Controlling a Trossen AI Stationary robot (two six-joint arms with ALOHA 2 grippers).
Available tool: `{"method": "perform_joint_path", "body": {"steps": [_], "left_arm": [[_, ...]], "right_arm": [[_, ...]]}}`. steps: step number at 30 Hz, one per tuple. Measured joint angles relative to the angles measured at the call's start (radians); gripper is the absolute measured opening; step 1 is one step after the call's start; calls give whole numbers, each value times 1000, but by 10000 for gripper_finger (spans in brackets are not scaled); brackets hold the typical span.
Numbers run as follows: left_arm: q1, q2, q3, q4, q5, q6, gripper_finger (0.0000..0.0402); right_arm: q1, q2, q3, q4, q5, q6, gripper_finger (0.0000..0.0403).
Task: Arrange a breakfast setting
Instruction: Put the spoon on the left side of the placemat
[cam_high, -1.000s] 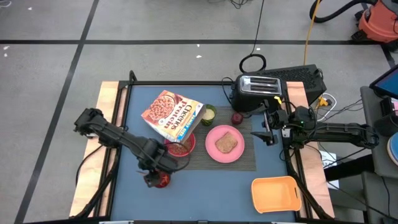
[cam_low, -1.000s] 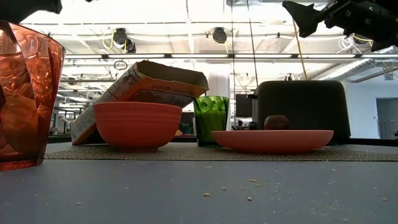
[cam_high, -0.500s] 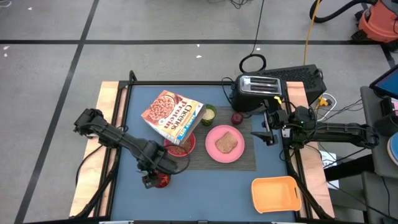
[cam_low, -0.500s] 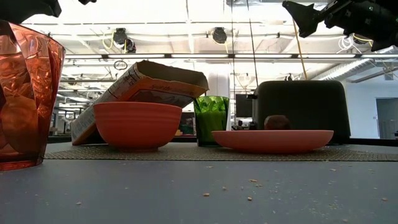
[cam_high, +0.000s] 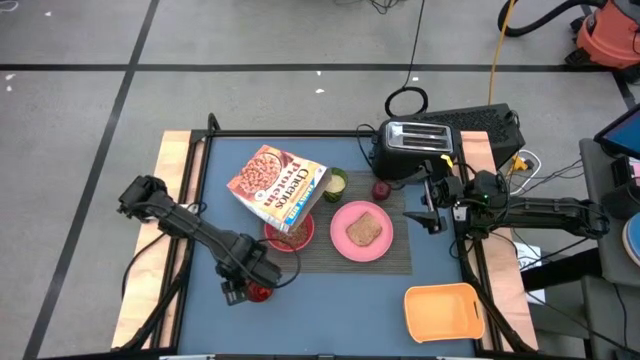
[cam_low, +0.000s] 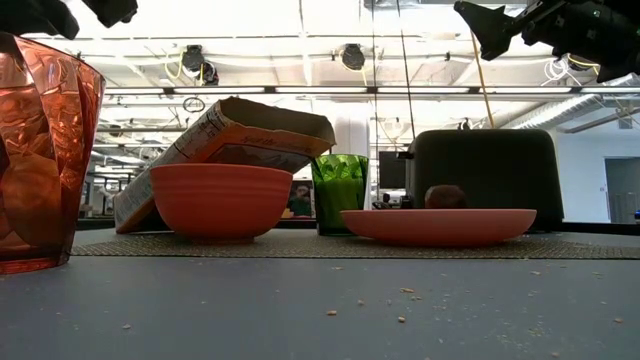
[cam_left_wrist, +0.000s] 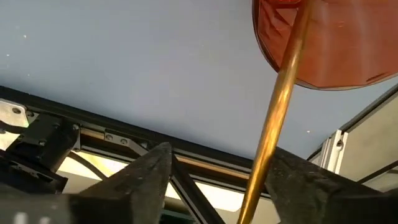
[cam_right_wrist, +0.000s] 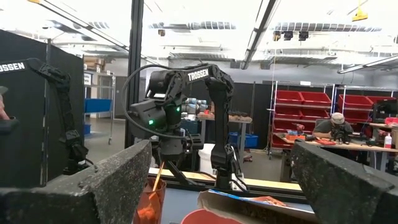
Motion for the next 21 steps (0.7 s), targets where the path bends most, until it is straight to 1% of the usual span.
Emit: {"method": "perform_joint_path", "body": {"steps": [5, 11, 15, 21], "left_arm": [[1, 0, 0, 1, 1, 7, 189], [1, 0, 0, 1, 32, 21, 125], [1, 0, 0, 0, 53, 23, 92], [1, 0, 0, 1, 79, 23, 58]], "right_arm": [[0, 0, 0, 0, 0, 0, 370], [0, 0, 0, 0, 0, 0, 370], [0, 0, 0, 0, 0, 0, 370], [0, 0, 0, 0, 0, 0, 370]]}}
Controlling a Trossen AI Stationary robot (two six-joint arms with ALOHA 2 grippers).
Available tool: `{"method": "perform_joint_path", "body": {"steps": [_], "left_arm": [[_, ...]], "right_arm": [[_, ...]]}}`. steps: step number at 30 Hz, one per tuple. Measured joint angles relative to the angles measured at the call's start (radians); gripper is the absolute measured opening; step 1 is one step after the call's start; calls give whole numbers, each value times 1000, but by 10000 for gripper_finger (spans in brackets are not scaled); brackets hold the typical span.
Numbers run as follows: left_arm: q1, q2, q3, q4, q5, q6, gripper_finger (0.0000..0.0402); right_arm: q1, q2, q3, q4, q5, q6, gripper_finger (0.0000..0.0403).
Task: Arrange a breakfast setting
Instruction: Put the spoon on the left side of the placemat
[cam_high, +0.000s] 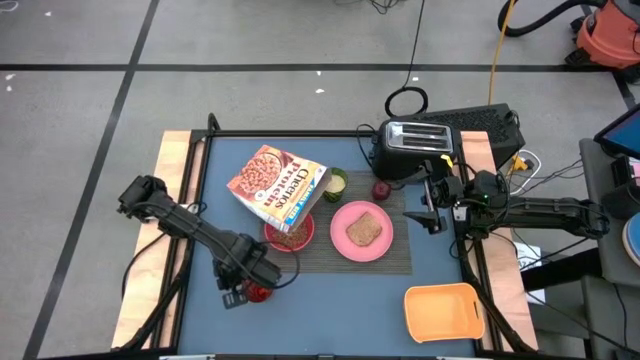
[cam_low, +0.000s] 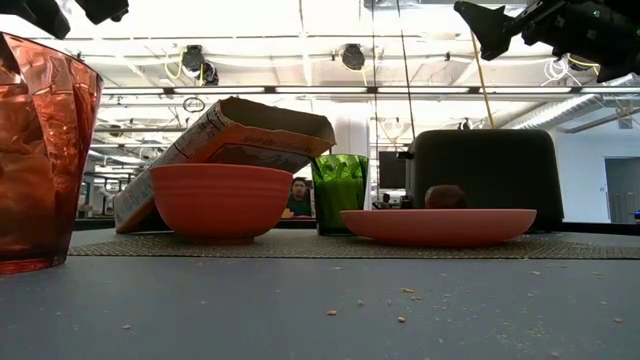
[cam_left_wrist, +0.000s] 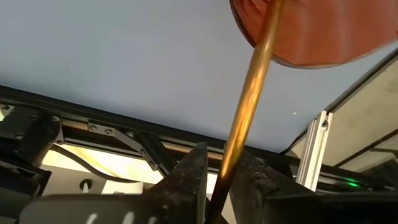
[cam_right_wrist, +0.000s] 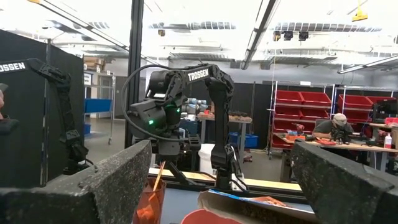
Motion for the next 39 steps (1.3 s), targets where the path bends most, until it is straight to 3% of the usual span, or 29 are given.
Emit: {"method": "perform_joint_path", "body": {"steps": [14, 39], "left_arm": [[-1, 0, 13, -2, 24, 46, 10], [0, -2, 188, -5, 25, 80, 7]], "right_arm": [[0, 0, 0, 0, 0, 0, 370], [0, 0, 0, 0, 0, 0, 370]]}}
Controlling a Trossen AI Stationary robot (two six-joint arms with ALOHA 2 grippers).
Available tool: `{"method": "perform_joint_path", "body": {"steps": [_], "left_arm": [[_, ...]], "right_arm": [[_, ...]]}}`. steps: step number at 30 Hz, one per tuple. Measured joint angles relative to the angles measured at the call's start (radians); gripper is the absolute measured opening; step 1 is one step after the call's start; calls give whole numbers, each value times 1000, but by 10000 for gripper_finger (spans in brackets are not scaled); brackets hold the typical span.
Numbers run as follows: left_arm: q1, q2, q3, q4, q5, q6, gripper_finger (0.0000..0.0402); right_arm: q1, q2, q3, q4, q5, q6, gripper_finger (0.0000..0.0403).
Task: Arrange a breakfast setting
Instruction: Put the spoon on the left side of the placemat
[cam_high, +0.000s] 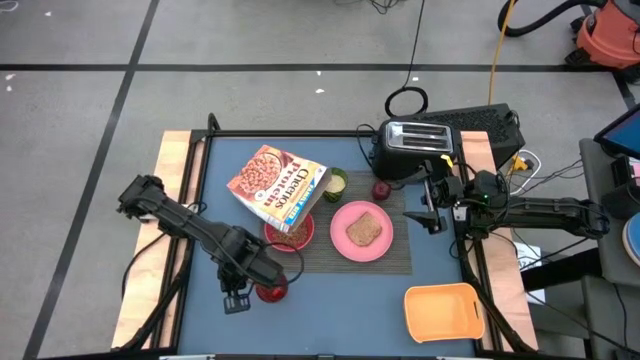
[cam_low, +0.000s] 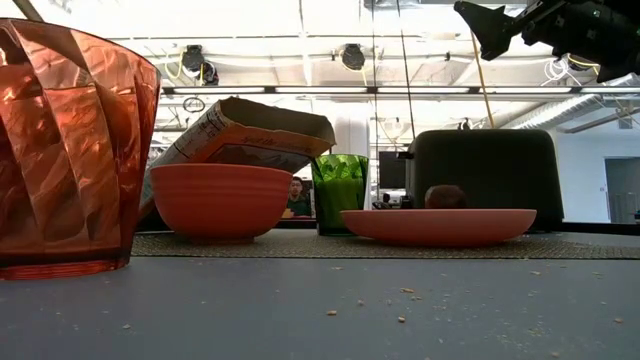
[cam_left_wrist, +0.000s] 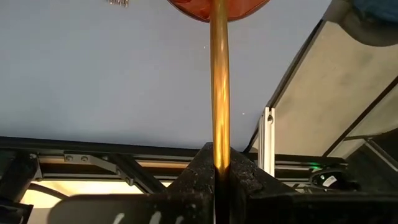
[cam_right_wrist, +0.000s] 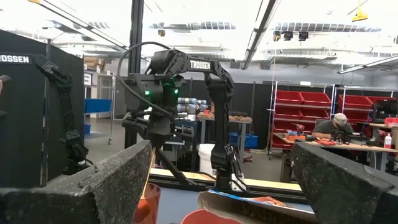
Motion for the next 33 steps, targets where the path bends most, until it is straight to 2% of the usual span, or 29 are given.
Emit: {"method": "perform_joint_path", "body": {"steps": [6, 12, 20, 33], "left_arm": [[2, -42, 0, 0, 1, -21, 7], [2, -117, 0, 0, -3, -118, 7], [10, -214, 1, -1, -82, -195, 7], [67, -238, 1, 2, -93, -155, 7]], "right_arm": [[0, 0, 0, 0, 0, 0, 370], [0, 0, 0, 1, 0, 0, 370], [0, 0, 0, 0, 0, 0, 370], [0, 24, 0, 4, 0, 0, 370]]}}
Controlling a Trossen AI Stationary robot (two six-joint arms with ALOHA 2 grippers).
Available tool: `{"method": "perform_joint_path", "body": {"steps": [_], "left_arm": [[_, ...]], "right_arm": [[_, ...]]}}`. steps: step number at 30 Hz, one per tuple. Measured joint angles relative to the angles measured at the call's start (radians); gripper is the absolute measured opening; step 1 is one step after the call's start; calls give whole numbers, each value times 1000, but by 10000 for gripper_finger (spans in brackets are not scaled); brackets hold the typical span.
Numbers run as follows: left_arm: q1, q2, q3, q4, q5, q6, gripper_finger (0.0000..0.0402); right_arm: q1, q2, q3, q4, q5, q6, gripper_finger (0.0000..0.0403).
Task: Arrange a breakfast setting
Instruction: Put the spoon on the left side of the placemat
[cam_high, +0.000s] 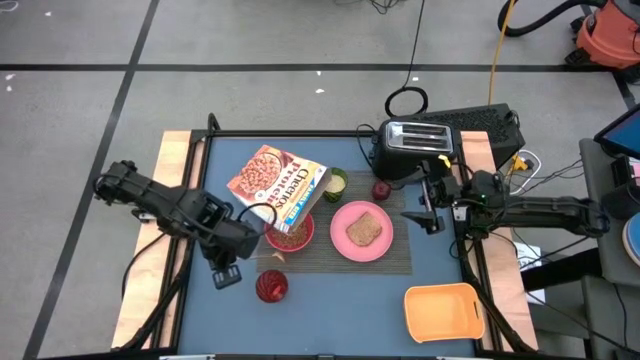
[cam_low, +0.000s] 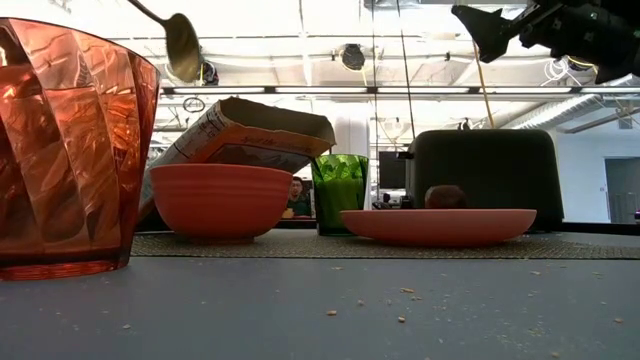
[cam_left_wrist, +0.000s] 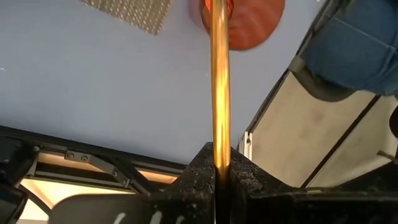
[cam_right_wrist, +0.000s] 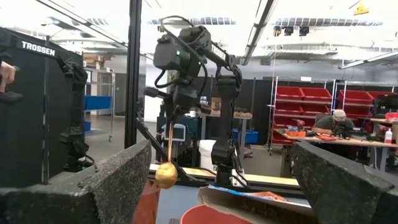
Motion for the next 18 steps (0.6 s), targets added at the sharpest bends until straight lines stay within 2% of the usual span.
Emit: {"method": "perform_joint_path", "body": {"steps": [10, 15, 18], "left_arm": [[102, 0, 0, 16, -11, 63, 7], [153, 0, 0, 101, -7, 100, 7], [178, 0, 0, 150, -6, 109, 7]], "right_arm": [[76, 158, 0, 139, 1, -3, 370], [131, 262, 0, 258, 9, -26, 370], [171, 323, 0, 313, 60, -67, 370]]}}
